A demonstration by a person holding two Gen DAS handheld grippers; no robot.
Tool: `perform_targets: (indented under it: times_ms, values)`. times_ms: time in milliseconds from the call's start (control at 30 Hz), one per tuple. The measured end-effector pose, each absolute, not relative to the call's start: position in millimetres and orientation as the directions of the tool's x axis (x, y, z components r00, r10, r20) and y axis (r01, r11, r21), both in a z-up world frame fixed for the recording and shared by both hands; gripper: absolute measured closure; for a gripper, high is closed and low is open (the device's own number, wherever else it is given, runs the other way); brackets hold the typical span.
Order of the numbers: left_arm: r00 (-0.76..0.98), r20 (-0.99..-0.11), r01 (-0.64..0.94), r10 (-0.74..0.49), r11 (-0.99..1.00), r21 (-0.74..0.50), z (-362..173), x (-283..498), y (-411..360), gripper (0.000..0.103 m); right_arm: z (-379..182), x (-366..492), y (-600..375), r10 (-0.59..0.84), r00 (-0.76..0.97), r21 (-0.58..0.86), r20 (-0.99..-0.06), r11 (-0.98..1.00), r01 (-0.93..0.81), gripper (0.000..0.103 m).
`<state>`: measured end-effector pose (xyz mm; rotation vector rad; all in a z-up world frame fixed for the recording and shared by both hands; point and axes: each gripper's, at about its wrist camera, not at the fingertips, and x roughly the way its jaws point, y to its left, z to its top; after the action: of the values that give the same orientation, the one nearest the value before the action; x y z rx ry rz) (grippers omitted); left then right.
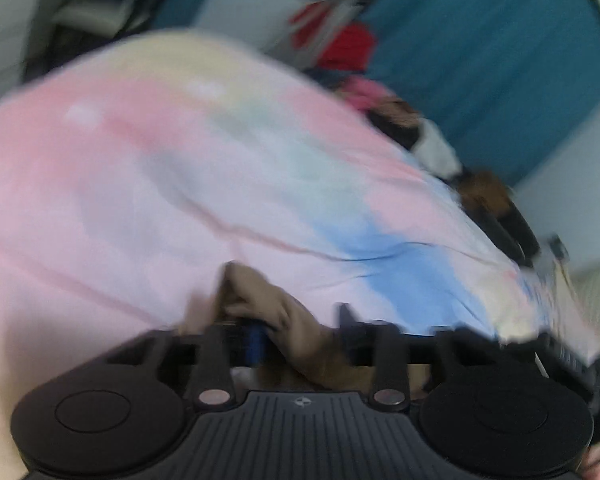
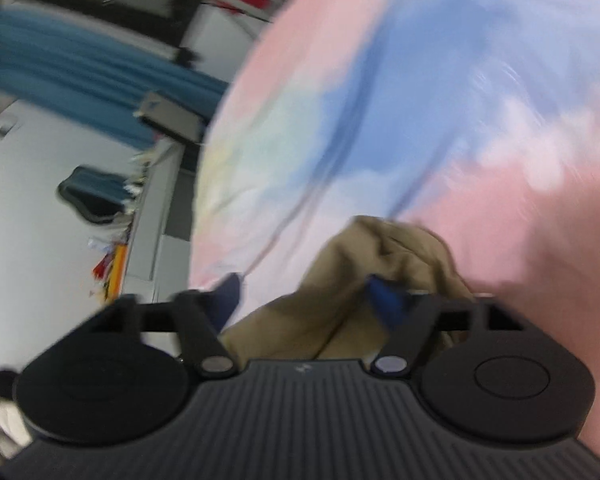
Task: Fold clothes
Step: 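Fold the collar end over onto the hem with both grippers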
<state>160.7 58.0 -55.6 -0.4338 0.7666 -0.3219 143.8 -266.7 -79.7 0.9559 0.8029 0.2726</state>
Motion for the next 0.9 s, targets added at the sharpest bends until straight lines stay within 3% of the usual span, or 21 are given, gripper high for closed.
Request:
perform_targets:
  times_ms: [67, 133, 300, 533, 900]
  values:
    - [0.714, -0.567, 0.177, -0.410, 0.890, -0.420, -46.9, 148.5, 49.2, 0.029, -70.4, 140.2, -259.5, 0.545, 0.692, 0.786, -0.474, 0.615, 0.054, 0.023]
    - [0.745, -0.553, 0.207, -0.373, 0.917, -0.341, -44.6, 139.9, 41.0, 0.020, -60.0, 137.1, -248.3, 0.509, 0.709, 0.709, -0.488, 0.705, -0.018, 0.023]
    - [0.755, -0.591, 0.220, -0.285, 0.958, -0.183, -62.4, 139.6, 26.6, 0.020, -58.2, 138.0, -216.2, 0.364, 0.746, 0.453, -0.557, 0.887, -0.094, 0.024]
    - [0.747, -0.612, 0.232, -0.259, 0.965, -0.125, -85.6, 141.6, 21.7, 0.020, -68.4, 143.4, -195.9, 0.303, 0.744, 0.335, -0.595, 0.935, -0.113, 0.023]
    - [0.796, -0.547, 0.248, -0.260, 0.964, -0.097, -54.5, 83.0, 16.1, 0.020, -42.4, 81.1, -185.0, 0.240, 0.803, 0.234, -0.545, 0.963, -0.129, 0.026]
